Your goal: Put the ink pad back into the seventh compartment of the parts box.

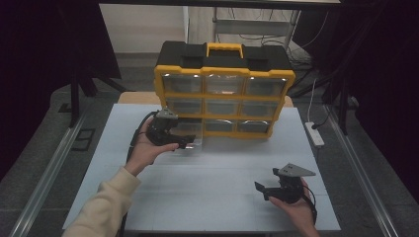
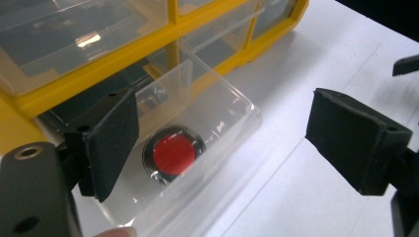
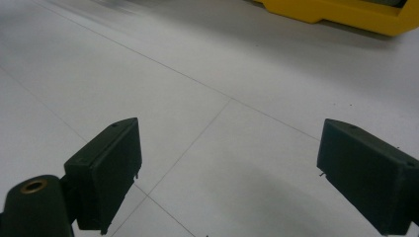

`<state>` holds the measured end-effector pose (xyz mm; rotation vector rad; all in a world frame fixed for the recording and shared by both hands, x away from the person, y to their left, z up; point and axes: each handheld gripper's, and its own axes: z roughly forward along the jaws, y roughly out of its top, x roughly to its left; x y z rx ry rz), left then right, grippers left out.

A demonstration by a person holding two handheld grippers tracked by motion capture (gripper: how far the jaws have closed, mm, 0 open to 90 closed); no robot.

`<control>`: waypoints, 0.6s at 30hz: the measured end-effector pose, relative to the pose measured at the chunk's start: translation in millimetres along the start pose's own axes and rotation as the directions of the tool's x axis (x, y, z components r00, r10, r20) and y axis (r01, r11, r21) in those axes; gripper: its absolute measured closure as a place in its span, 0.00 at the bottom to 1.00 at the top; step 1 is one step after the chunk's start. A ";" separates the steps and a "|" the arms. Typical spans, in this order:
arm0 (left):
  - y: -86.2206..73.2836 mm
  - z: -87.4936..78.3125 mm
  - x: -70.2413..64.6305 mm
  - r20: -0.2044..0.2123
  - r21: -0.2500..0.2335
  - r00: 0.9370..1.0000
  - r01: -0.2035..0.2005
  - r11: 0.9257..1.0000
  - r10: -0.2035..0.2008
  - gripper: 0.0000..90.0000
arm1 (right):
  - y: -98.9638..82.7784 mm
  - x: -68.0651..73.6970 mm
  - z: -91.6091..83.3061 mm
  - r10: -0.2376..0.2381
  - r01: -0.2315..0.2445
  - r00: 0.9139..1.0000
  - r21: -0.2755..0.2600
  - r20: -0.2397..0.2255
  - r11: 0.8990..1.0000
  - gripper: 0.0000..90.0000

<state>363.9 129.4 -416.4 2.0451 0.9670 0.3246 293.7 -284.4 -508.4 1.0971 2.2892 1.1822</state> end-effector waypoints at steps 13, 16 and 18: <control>-39.4 -29.6 -3.4 -0.038 -0.015 0.999 -0.016 1.000 0.015 0.17 | -0.6 0.2 -0.4 0.002 -0.002 1.000 0.003 0.008 1.000 0.11; -50.6 -36.1 -3.4 -0.033 -0.015 0.999 -0.006 1.000 0.005 0.17 | -0.6 0.2 -0.4 0.000 0.000 1.000 0.004 0.008 1.000 0.11; -59.0 -40.5 -4.1 -0.041 -0.011 0.999 -0.007 1.000 0.007 0.17 | -0.6 0.4 -0.3 0.001 -0.001 1.000 0.004 0.007 1.000 0.11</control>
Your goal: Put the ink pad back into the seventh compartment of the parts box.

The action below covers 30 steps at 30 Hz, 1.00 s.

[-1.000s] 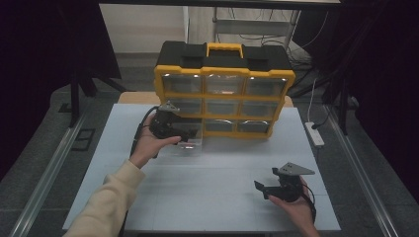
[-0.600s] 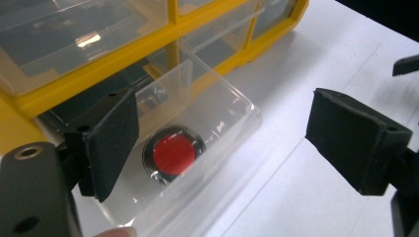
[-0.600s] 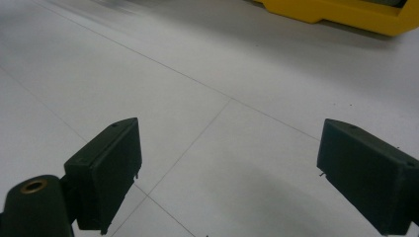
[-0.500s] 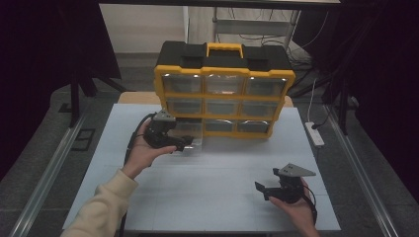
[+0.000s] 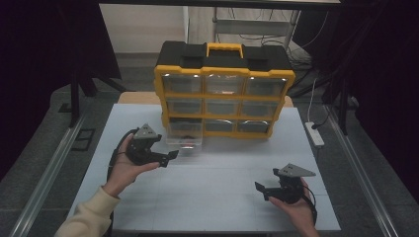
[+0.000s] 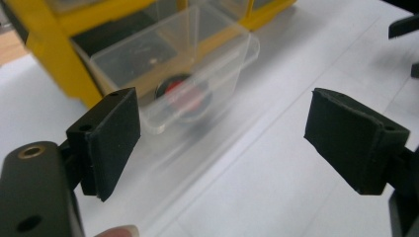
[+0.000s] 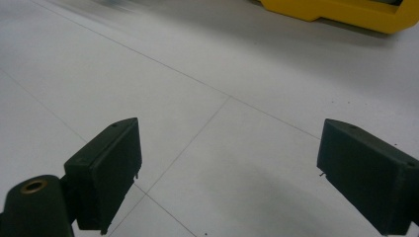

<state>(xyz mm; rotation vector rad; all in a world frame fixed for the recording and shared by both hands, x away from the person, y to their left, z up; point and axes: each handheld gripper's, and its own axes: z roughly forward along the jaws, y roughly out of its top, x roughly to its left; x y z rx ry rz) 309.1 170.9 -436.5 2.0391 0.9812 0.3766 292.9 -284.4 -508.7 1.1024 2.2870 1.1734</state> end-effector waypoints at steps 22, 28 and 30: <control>-76.0 -14.5 3.7 -0.028 0.039 0.996 0.082 0.996 -0.081 0.16 | 0.1 0.3 2.2 -0.004 0.004 1.000 0.007 0.001 1.000 0.11; -84.3 -4.9 5.3 -0.037 0.048 0.996 0.082 0.995 -0.080 0.15 | -0.1 0.6 1.5 -0.010 0.010 1.000 0.007 0.000 1.000 0.11; -89.1 -1.1 5.6 -0.052 0.050 0.996 0.080 0.996 -0.077 0.16 | -0.2 0.9 0.9 -0.011 0.011 1.000 0.008 0.001 1.000 0.11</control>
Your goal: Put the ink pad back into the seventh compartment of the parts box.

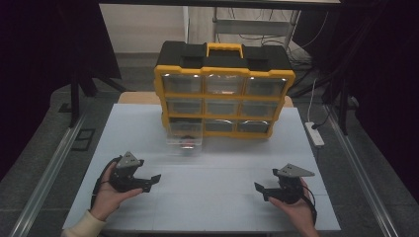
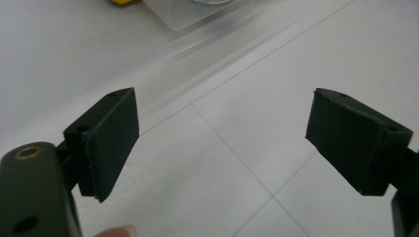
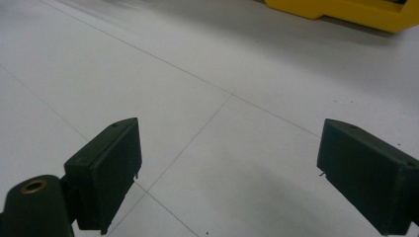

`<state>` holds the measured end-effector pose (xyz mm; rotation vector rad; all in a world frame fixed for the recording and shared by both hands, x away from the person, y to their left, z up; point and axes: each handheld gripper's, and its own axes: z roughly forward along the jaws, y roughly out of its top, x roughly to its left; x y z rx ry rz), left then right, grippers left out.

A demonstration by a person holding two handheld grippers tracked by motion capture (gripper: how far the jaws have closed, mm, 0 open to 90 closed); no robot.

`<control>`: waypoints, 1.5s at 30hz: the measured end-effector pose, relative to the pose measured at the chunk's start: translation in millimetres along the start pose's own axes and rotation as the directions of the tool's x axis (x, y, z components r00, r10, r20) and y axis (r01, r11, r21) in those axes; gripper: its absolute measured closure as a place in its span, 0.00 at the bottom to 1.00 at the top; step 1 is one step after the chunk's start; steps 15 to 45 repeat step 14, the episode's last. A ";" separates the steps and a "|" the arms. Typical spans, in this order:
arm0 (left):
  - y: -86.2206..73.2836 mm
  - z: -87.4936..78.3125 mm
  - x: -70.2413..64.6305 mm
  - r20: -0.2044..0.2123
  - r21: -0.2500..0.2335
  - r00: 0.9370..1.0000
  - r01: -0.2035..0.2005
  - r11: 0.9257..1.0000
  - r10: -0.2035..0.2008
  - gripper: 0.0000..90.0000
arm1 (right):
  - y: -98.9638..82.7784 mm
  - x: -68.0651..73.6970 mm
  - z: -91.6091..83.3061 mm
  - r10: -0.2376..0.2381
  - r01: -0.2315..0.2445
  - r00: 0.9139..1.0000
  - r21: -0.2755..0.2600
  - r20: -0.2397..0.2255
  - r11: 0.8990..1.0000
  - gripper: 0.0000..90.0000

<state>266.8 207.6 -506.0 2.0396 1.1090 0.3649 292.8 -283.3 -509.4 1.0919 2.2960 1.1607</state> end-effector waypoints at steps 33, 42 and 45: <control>-3.9 0.9 1.9 -0.005 -0.017 1.000 -0.010 1.000 0.010 0.15 | -1.3 -0.3 -2.0 0.003 -0.003 1.000 -0.003 0.003 1.000 0.11; -3.9 0.9 1.9 -0.005 -0.017 1.000 -0.010 1.000 0.010 0.15 | -1.3 -0.3 -2.0 0.003 -0.003 1.000 -0.003 0.003 1.000 0.11; -3.9 0.9 1.9 -0.005 -0.017 1.000 -0.010 1.000 0.010 0.15 | -1.3 -0.3 -2.0 0.003 -0.003 1.000 -0.003 0.003 1.000 0.11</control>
